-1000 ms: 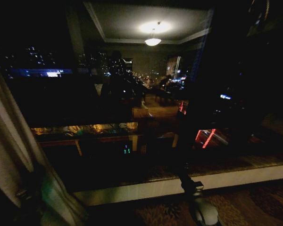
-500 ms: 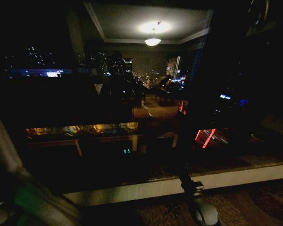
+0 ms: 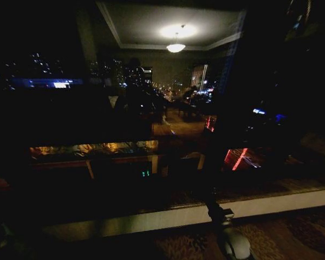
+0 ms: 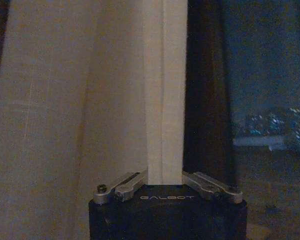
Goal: Open the curtains by pulling them apart, changing their state from closed to fully open.
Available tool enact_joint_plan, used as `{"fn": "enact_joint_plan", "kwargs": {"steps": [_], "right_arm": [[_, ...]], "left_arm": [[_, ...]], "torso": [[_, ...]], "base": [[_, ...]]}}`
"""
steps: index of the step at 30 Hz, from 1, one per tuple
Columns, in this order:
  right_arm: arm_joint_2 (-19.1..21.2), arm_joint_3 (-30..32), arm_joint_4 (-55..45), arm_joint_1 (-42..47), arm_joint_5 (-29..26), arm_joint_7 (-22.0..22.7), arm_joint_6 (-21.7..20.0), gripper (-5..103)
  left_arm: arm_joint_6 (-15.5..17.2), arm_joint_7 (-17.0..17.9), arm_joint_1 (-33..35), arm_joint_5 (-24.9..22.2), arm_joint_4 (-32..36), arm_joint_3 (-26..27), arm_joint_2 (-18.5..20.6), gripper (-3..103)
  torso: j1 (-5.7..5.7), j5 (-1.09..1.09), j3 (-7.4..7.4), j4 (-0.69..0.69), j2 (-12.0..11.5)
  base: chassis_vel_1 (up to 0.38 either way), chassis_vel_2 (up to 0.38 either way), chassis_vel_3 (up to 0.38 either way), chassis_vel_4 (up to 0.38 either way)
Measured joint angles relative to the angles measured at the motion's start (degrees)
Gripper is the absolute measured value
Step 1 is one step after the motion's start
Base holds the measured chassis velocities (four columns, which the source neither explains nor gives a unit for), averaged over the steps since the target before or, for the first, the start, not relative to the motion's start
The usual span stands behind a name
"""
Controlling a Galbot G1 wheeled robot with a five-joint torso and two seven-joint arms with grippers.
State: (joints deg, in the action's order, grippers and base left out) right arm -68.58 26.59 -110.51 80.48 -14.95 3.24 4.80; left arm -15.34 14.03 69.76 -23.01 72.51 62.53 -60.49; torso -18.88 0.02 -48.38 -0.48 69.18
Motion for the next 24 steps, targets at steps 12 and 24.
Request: {"fn": "enact_joint_plan", "kwargs": {"steps": [12, 24], "right_arm": [[0.0, 0.0, 0.0, 0.0, 0.0, 0.0, 0.0, 100], [0.0, 0.0, 0.0, 0.0, 0.0, 0.0, 0.0, 100]], "left_arm": [[-0.8, 3.3, 13.4, 9.7, 20.2, -4.1, -11.6, 43], [-8.4, -2.5, 24.7, 9.6, 35.6, -13.3, -17.1, 85]], "torso": [[0.0, -0.02, 0.0, 0.02, 0.0], [0.01, -0.01, 0.0, 0.01, 0.0]], "base": [[0.0, 0.0, 0.0, 0.0], [0.0, 0.0, 0.0, 0.0]]}}
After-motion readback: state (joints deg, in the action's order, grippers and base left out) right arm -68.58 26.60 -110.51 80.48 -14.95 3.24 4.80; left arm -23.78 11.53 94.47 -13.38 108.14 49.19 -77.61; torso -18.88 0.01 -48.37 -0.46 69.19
